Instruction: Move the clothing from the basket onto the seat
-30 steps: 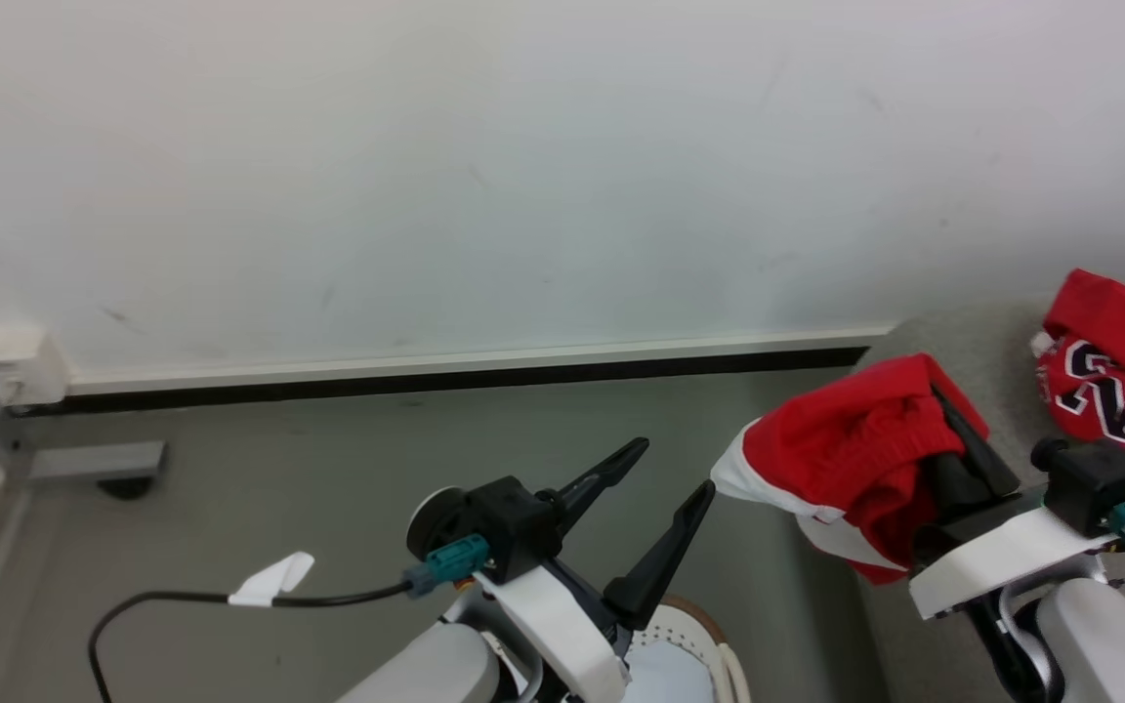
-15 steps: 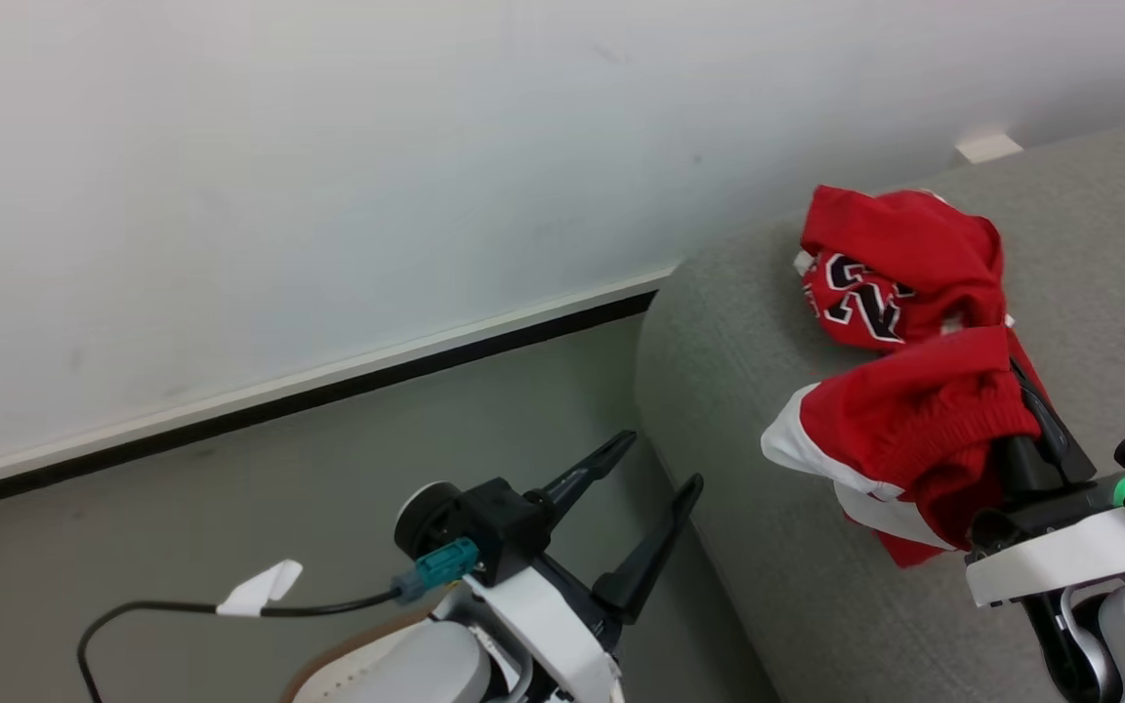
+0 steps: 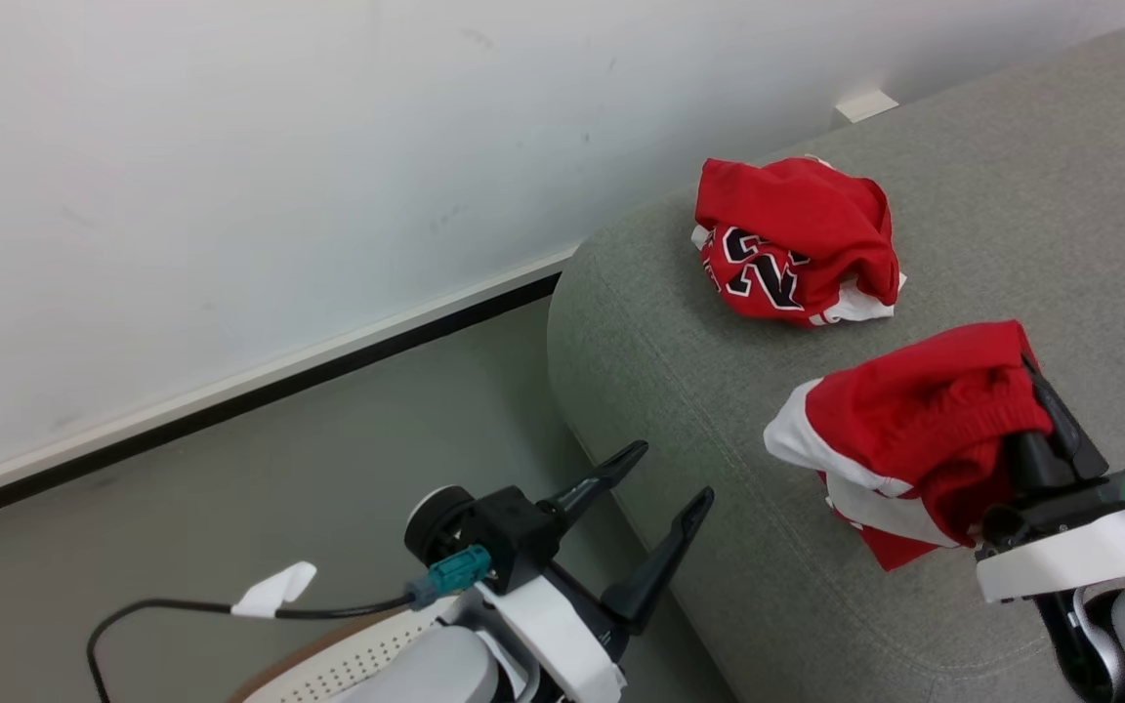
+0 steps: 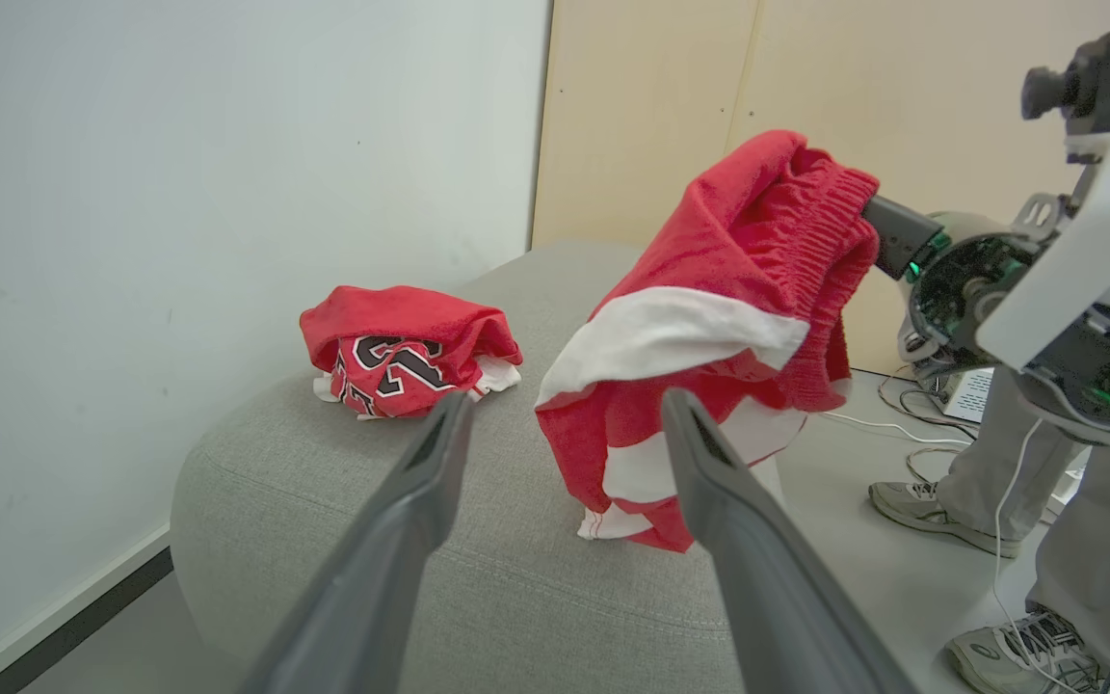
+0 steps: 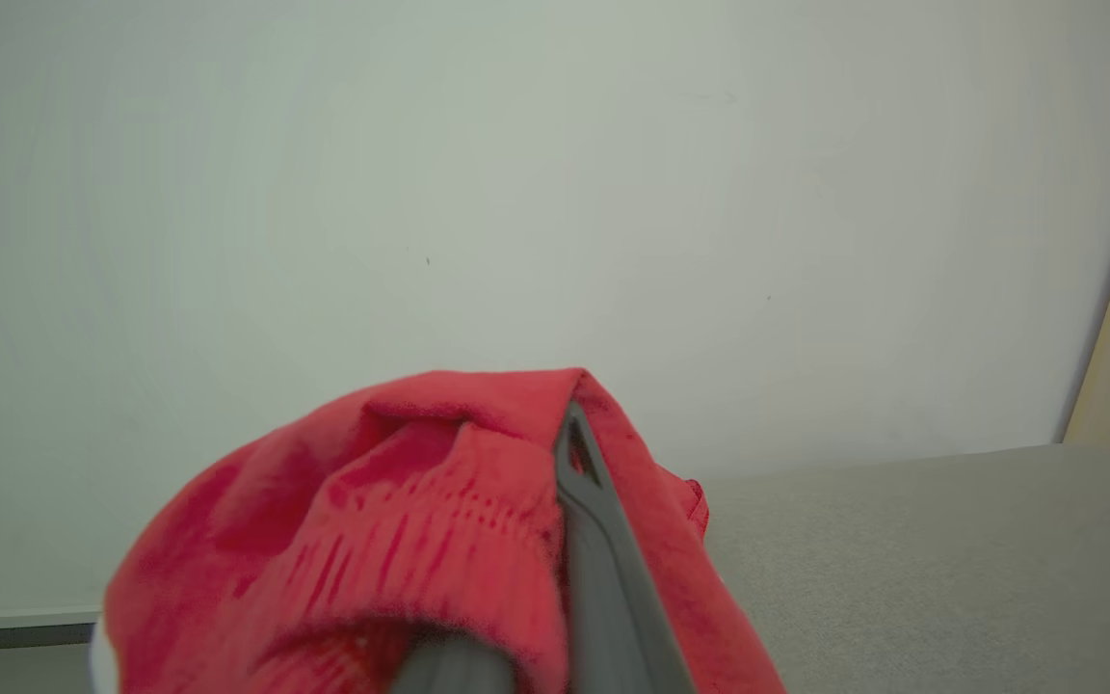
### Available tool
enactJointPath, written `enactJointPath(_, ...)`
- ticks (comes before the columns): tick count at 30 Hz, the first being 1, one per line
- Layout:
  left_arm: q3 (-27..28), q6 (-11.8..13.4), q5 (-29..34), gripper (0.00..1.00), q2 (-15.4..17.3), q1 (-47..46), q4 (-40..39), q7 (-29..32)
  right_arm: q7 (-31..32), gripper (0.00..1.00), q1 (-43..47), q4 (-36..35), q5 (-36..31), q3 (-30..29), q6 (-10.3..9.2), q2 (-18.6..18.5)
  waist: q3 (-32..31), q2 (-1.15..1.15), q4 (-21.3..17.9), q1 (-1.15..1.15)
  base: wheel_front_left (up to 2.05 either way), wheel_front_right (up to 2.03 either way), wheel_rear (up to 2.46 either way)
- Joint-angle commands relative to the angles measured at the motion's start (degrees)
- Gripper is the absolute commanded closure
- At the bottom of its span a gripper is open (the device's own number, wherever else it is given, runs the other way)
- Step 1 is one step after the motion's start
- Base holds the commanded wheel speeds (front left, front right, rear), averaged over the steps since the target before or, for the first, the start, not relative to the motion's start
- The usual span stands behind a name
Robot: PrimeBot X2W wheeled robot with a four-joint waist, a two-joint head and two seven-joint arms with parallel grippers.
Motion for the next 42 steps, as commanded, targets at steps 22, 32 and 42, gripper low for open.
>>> enactJointPath(22,1.2,-0.96,3.07,0.0,9.37,-8.15,-8.61,5.67,6.41,1.0,-22.55,14.69,-4.1,-18.28,-0.14,-14.98,24.92,0.0,12.49,0.0,0.0,0.0,0.0)
enactJointPath(32,1.29,-0.96,3.48,0.0,10.0,-9.96,-9.26,5.12,13.99,1.0,-31.13,33.87,-11.67,-14.25,-0.14,-16.83,28.69,0.0,16.64,0.0,0.0,0.0,0.0)
enactJointPath(42,1.0,-0.69,2.07,0.0,8.64,-8.59,-6.81,3.37,20.48,0.34,-32.94,42.72,-10.0,-10.09,-0.14,-17.3,25.71,0.0,17.61,0.0,0.0,0.0,0.0)
